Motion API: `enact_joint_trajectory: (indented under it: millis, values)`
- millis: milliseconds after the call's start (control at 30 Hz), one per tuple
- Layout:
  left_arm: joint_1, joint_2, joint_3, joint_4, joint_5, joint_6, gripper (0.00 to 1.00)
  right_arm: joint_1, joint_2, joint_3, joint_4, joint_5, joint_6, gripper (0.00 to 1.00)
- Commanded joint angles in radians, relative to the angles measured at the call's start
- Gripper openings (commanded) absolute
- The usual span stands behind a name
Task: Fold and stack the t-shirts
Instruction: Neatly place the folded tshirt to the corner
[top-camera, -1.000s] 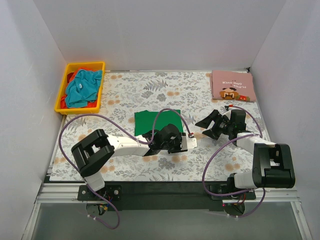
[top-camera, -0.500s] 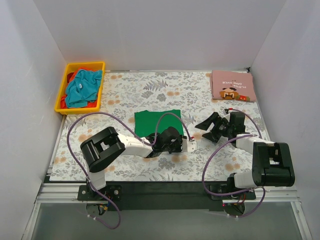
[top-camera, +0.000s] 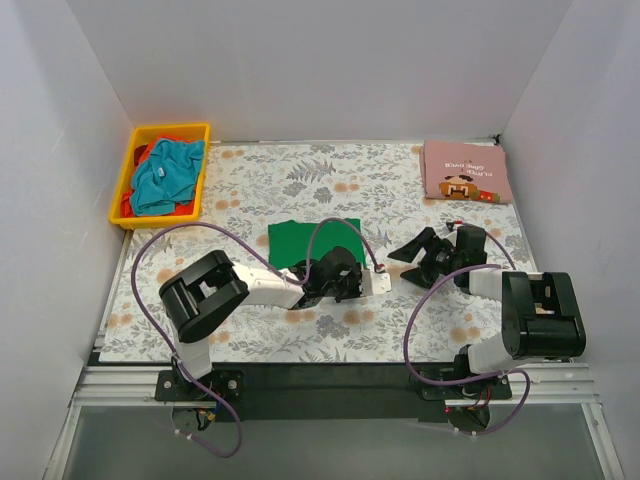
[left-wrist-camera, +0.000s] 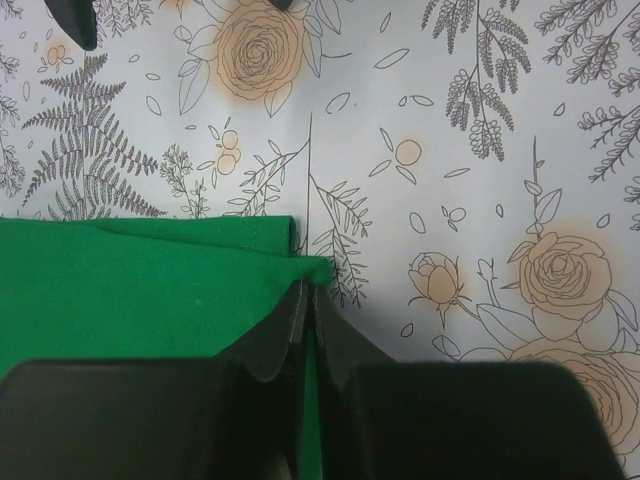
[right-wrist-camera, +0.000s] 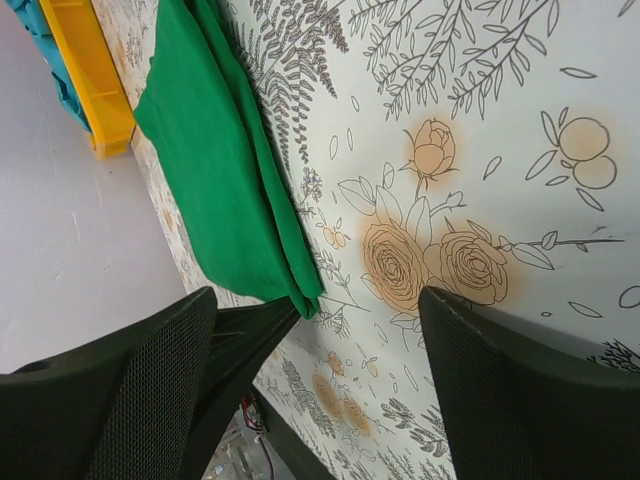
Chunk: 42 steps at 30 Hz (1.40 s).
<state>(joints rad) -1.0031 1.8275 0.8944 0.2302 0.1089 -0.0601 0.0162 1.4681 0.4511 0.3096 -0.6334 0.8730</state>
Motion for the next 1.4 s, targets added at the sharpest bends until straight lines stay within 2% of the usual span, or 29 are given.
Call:
enact_joint_trajectory:
  millis: [0, 367, 667, 767, 833, 933, 1000, 1367]
  values:
    - [0.014, 0.000, 0.034, -0.015, 0.021, -0.006, 0.00, 0.008, -0.003, 0.009, 0.039, 0.008, 0.006, 0.88]
    - [0.043, -0.108, 0.106, -0.066, 0.094, -0.179, 0.00, 0.051, 0.061, 0.015, 0.137, -0.014, 0.124, 0.88]
    - [0.055, -0.122, 0.121, -0.084, 0.112, -0.250, 0.00, 0.186, 0.100, 0.067, 0.195, 0.050, 0.236, 0.85]
    - [0.064, -0.128, 0.130, -0.089, 0.117, -0.270, 0.00, 0.231, 0.130, 0.080, 0.192, 0.093, 0.253, 0.80]
    - [0.070, -0.129, 0.139, -0.097, 0.135, -0.300, 0.00, 0.251, 0.155, 0.090, 0.191, 0.121, 0.251, 0.66]
    - [0.078, -0.132, 0.155, -0.114, 0.155, -0.333, 0.00, 0.268, 0.198, 0.118, 0.194, 0.146, 0.256, 0.55]
    - [0.081, -0.132, 0.158, -0.115, 0.163, -0.348, 0.00, 0.275, 0.222, 0.149, 0.192, 0.159, 0.248, 0.52]
    - [0.101, -0.132, 0.170, -0.126, 0.187, -0.372, 0.00, 0.307, 0.382, 0.282, 0.240, 0.198, 0.264, 0.52]
